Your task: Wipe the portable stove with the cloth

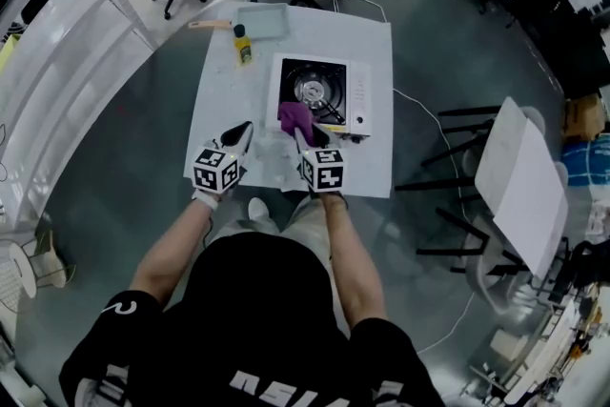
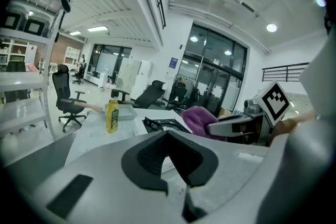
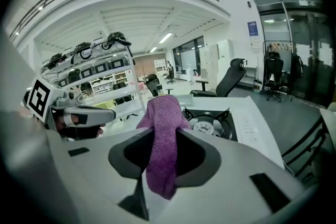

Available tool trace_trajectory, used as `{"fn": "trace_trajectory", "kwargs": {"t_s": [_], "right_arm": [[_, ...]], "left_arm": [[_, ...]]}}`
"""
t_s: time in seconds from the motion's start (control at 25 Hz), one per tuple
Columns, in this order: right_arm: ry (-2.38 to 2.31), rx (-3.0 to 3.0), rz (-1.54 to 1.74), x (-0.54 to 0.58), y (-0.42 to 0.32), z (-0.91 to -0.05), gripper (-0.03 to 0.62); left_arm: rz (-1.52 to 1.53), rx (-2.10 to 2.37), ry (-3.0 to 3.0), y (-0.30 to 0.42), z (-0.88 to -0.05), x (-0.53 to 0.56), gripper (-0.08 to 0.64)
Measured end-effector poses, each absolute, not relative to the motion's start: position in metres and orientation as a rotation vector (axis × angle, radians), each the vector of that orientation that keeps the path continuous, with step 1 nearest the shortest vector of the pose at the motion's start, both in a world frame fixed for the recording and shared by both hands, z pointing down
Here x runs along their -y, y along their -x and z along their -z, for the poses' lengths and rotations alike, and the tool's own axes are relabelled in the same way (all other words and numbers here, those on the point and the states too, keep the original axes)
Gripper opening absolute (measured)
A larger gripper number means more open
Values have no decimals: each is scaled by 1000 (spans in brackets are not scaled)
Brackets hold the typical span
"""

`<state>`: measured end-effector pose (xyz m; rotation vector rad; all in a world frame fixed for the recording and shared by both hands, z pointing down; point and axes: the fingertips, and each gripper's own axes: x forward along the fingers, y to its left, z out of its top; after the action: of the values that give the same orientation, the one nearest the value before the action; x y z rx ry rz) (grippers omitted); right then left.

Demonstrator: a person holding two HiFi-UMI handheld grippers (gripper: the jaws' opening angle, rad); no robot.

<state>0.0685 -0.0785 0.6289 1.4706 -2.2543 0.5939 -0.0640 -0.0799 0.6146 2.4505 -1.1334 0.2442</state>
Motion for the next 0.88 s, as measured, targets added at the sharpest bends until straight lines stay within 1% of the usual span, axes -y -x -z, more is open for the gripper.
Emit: {"fn": "trace_trajectory", "kwargs": {"t_s": [0.28,0.88], "right_arm": [[-1607,2307,-522,86,-92,-575,101],[-1650,2305,-505,86,-115,-564,101]], "left_arm": [[-189,1124,-2531,45,-575,91,-2],[-192,1108,-2565,24,-563,93,-2]]}}
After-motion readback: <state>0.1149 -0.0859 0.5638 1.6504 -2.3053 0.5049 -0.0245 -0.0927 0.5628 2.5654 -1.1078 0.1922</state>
